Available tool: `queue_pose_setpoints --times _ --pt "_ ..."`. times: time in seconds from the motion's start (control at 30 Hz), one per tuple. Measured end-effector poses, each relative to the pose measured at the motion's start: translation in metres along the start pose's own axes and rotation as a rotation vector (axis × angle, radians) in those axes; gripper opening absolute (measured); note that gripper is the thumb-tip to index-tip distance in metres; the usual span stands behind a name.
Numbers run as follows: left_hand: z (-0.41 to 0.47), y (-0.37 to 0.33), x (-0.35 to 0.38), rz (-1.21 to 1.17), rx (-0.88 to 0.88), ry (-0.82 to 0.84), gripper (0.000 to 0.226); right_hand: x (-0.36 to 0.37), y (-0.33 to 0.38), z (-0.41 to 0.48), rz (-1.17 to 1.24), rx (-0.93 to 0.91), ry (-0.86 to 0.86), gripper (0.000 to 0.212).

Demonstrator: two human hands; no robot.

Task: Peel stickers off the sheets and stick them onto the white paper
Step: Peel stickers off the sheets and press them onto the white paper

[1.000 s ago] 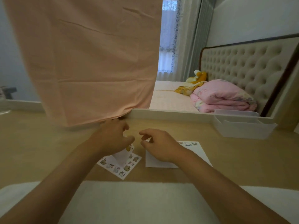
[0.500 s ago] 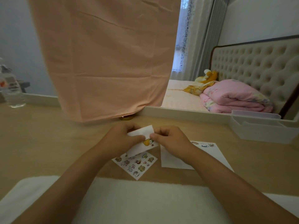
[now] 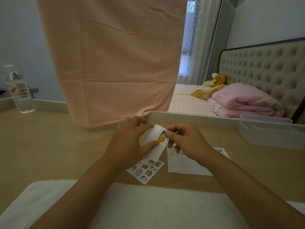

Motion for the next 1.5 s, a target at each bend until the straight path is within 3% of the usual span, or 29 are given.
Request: queue_pose_setpoints --times 0.1,0.2,0.33,0.53,0.67,0.93,1.2,1.37,1.5 --pt "-0.001 -0.002 0.003 0.109 0.017 0.111 0.078 0.000 0.003 -0.001 0.028 -0.002 0.002 0.013" --pt "-0.002 -0.004 0.005 0.145 0.021 0.211 0.075 0.002 0.004 -0.002 0.027 -0.029 -0.004 0.013" --pt "-0.003 -0.015 0.005 -0.188 -0.160 0.313 0.013 0.004 0.004 0.000 0.020 -0.056 -0.063 0.012" --pt "-0.004 -0.017 0.007 -0.403 -0.266 0.141 0.028 0.005 0.007 0.000 0.041 -0.114 -0.132 0.013" --pt "-0.005 -0.017 0.011 -0.495 -0.326 0.181 0.015 0.006 0.008 -0.001 0.025 -0.157 -0.157 0.019" --pt "-0.007 -0.021 0.010 -0.728 -0.549 0.309 0.020 0.004 0.006 -0.001 -0.119 -0.277 -0.217 0.019" --pt "-0.012 -0.017 0.023 -0.809 -0.829 0.246 0.022 0.003 0.001 -0.007 -0.522 -0.725 -0.191 0.011" --pt "-0.014 -0.016 0.022 -0.887 -0.919 0.209 0.029 0.006 -0.001 -0.007 -0.520 -0.727 -0.164 0.019" --pt "-0.013 -0.020 0.020 -1.113 -0.934 0.204 0.029 0.009 -0.003 -0.009 -0.468 -0.712 -0.173 0.026"
Point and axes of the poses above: each hand's wrist, its own z-axis towards the middle knuckle, its own x-axis out of the palm, y = z × x, the point moved 2 cm from there along z, towards the middle knuckle, and after that the axes turned 9 degrees about -y, right-handed, at the moved point
